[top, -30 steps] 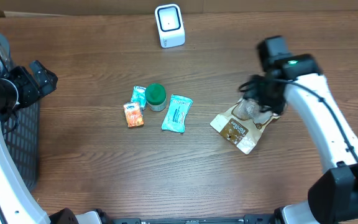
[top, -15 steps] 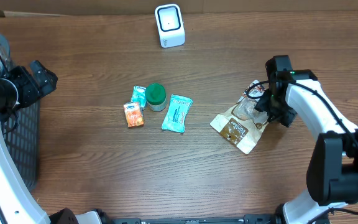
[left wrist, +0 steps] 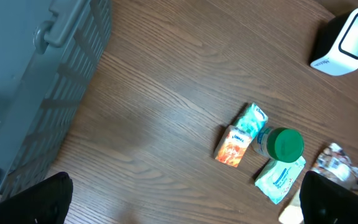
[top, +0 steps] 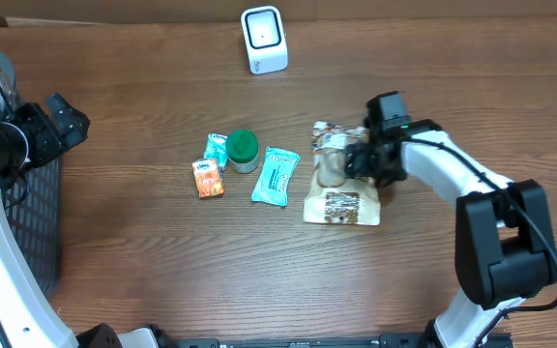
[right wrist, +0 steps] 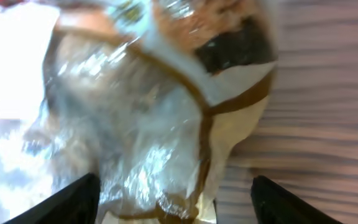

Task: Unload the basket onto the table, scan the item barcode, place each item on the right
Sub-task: 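Lift the mushroom bag with right gripper and swing it left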

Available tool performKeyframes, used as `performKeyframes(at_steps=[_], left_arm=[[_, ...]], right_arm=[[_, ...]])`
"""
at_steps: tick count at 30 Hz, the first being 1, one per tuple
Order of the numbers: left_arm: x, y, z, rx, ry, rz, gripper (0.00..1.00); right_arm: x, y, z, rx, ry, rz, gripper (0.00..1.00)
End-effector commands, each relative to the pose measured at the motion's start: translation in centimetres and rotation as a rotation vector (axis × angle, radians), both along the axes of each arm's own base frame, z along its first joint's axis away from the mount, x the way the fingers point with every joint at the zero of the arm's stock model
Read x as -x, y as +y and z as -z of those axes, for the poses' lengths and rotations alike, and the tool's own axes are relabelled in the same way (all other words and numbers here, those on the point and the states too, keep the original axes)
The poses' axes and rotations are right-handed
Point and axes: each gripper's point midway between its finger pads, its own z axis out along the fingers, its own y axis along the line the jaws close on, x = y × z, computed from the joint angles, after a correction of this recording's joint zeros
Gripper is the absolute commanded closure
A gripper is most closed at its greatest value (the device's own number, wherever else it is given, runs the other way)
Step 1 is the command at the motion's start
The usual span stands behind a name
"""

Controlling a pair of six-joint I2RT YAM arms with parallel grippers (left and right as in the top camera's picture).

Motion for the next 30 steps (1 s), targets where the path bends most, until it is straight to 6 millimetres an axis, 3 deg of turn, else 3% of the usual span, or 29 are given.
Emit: performKeyframes(at_steps=[1,4,5,7,9,12,14,18,26,30], left_arm=[[0.3,0.1,-0.6,-0.007,-0.021,-0.014,0.0],[0.3,0.1,-0.6,-0.007,-0.021,-0.014,0.01],[0.3,0.1,-0.6,-0.007,-0.021,-0.014,0.0],[0.3,0.1,-0.6,-0.007,-0.021,-0.014,0.0],[0.3,0.1,-0.6,-0.007,-0.021,-0.014,0.01],[0.3,0.1,-0.6,-0.007,-0.021,-0.014,0.0],[0.3,0.1,-0.6,-0.007,-0.021,-0.014,0.0],[0.3,0.1,-0.6,-0.007,-0.021,-0.014,0.0],[0.3,0.1,-0.6,-0.007,-0.021,-0.014,0.0],[0.3,0.1,-0.6,-0.007,-0.021,-0.014,0.01]], right_arm=[[1.5,3.7,0.3,-0.051,0.019,-0.16,0.17],[2.1,5.7,-0.1,-0.125,0.048,-0.116,0.19],[2.1,6.1,-0.5,-0.157,0.057,-0.096,0.3],[1.9,6.6,-1.6,-0.201,0.063,-0.091,0.37],[1.4,6.3,-3.5,-0.213,0.05,-0.068,0.36],[1.0,4.4,-6.8,-0.278,0.05,-0.005,0.25],[1.1,3.4,-7.2,-0.337,0.081,0.032,0.23],[2.3,2.4,-5.9,-0.504,0.118,0.013,0.22],[5.1,4.0,-2.1,-0.718,0.093,-0.068,0.23],[5.8,4.3,-0.9,-0.728,0.122,-0.054,0.23]])
